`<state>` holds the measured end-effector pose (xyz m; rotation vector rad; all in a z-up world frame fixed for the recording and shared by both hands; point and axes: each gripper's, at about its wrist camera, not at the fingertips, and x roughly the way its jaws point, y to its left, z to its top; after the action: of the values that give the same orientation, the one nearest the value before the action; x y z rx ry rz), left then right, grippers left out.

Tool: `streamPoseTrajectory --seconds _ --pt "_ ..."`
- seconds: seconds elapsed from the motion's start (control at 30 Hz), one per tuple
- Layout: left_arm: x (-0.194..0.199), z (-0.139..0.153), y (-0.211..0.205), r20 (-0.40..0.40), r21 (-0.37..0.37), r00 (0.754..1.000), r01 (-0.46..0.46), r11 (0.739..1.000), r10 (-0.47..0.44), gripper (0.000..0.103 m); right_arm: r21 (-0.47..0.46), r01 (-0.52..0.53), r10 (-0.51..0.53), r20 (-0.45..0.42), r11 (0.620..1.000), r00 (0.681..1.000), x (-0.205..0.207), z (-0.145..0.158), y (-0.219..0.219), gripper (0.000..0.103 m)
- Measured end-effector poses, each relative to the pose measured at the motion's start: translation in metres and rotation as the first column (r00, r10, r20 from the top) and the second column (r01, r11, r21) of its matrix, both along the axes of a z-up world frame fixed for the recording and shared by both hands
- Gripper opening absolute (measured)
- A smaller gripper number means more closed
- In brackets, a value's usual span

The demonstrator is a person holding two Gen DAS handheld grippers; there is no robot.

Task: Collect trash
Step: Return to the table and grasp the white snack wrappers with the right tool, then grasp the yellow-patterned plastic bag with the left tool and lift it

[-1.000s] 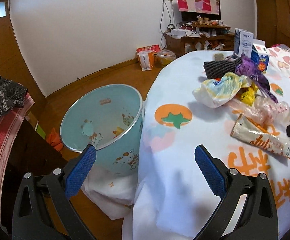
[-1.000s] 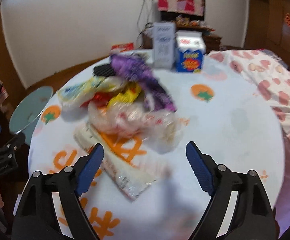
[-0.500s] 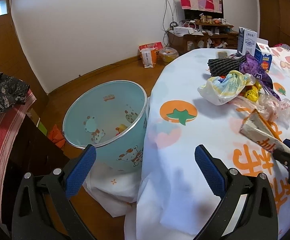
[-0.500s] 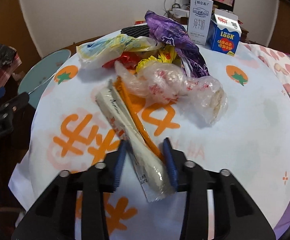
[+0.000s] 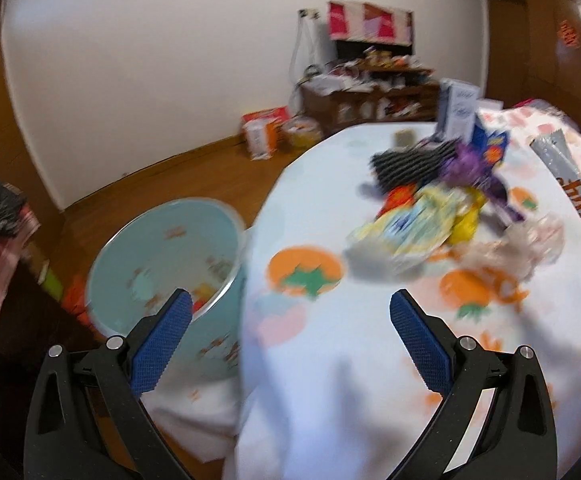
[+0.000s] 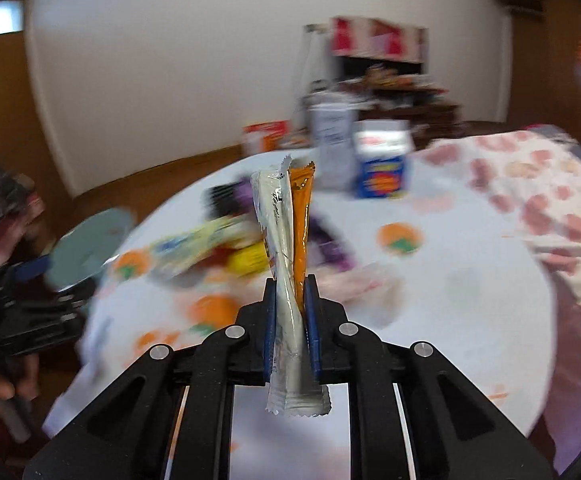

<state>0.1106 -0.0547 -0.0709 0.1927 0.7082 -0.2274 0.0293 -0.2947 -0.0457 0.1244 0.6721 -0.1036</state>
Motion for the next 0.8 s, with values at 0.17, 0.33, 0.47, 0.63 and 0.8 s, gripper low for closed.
streamPoseTrajectory --seconds 0.17,0.33,0.47,0.63,0.8 --pt "0.025 0.001 -0.033 0.024 -0.025 0.992 0.127 0.992 -0.127 0.096 -0.043 0.132 -0.133 -0.03 0.99 0.991 0.006 -0.01 -0.035 0.016" --pt "0.054 -0.014 -0.069 -0.012 -0.051 0.974 0.227 0.972 -0.228 0.094 -0.021 0.199 -0.2 -0.074 0.98 0.977 0.012 -0.026 -0.058 0.017" --pt "0.068 -0.03 -0.087 -0.067 -0.059 0.969 0.233 0.971 -0.236 0.082 0.002 0.226 -0.224 -0.102 0.974 0.969 0.015 -0.038 -0.072 0.017" --pt "0.069 -0.035 -0.093 -0.083 -0.067 0.965 0.245 0.967 -0.25 0.065 0.021 0.224 -0.221 -0.11 0.974 0.969 0.016 -0.044 -0.074 0.017" --pt "0.059 -0.034 -0.088 -0.084 -0.091 0.965 0.242 0.966 -0.25 0.035 0.041 0.228 -0.222 -0.103 0.973 0.969 0.012 -0.043 -0.069 0.017"
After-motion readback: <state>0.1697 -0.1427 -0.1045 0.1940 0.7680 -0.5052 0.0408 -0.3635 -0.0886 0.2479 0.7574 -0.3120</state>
